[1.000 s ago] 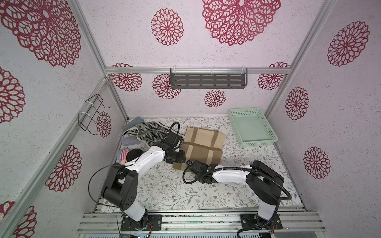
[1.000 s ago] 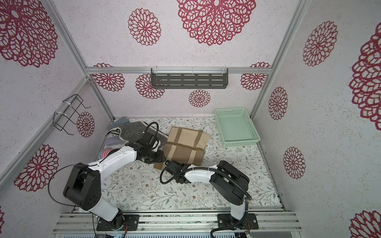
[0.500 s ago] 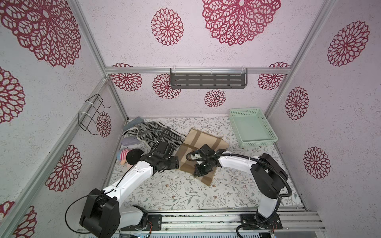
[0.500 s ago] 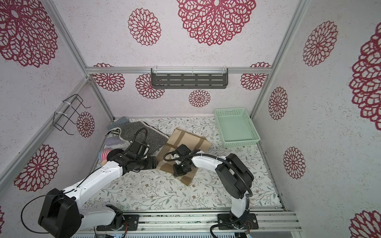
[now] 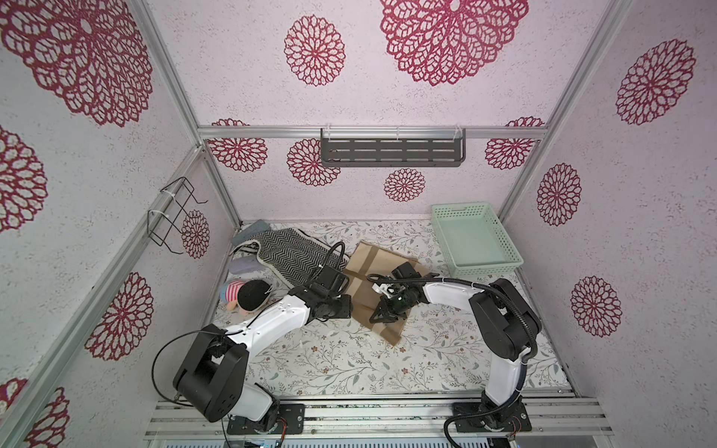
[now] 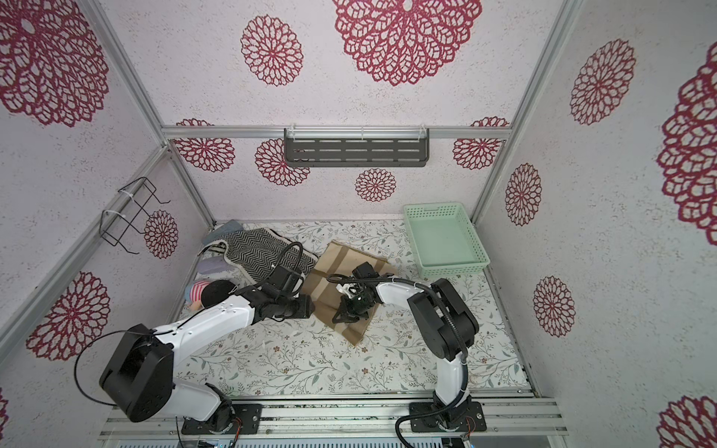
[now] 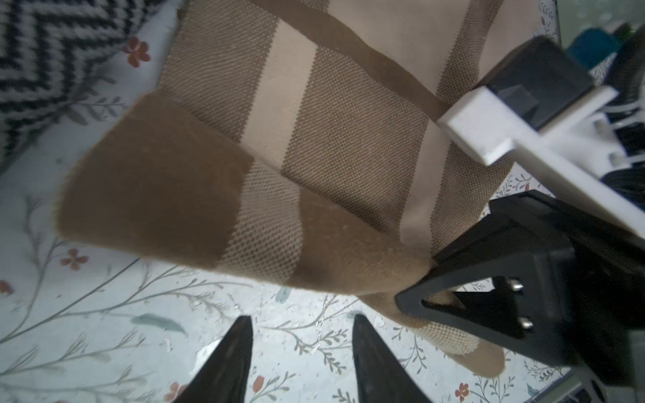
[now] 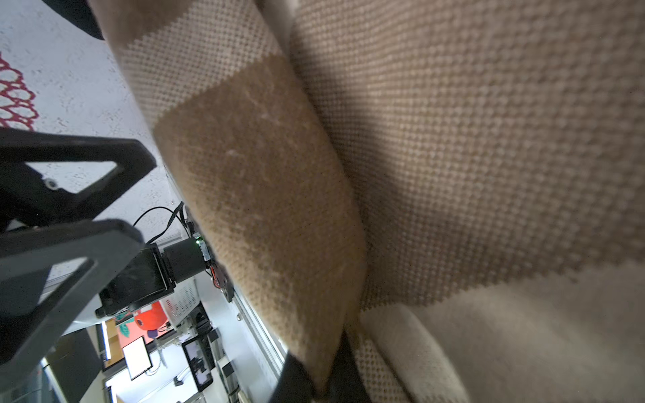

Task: Roll up the scarf and place it into the basket
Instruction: Roll the scarf at the center of the board.

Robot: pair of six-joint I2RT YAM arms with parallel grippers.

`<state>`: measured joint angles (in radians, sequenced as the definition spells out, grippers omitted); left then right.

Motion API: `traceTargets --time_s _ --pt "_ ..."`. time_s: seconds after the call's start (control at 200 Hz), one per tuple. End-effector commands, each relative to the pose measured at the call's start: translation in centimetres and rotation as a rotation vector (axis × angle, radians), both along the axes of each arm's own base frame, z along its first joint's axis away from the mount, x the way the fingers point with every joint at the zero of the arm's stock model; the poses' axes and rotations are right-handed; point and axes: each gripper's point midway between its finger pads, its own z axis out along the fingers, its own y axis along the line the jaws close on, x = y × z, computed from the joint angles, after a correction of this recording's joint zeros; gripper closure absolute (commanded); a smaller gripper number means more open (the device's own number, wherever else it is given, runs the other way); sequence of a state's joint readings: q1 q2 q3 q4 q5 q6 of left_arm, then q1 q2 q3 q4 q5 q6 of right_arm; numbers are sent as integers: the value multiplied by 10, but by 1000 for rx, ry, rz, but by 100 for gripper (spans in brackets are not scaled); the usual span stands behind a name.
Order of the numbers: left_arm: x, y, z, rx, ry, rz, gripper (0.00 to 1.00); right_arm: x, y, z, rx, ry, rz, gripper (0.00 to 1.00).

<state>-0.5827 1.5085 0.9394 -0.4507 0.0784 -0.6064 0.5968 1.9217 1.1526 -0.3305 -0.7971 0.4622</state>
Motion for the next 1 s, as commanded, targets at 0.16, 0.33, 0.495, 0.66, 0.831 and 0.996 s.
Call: traceTargets --time_s 0.16,0.33,0.495,0.66,0.831,0.996 --pt "28 -24 2 -47 -43 -25 58 21 0 8 73 18 11 100" --pt "45 -16 -17 -31 -18 17 61 33 -11 0 35 15 -3 88" --pt "63 -7 -34 -26 2 72 66 43 -14 -2 1 -25 -5 78" --pt "75 4 -55 -12 55 140 69 48 -21 -2 -53 -75 3 67" --pt "79 18 -69 15 104 221 72 41 -39 -2 -136 -127 3 59" --pt "80 26 -79 29 142 265 76 29 -55 -6 -156 -133 -32 58"
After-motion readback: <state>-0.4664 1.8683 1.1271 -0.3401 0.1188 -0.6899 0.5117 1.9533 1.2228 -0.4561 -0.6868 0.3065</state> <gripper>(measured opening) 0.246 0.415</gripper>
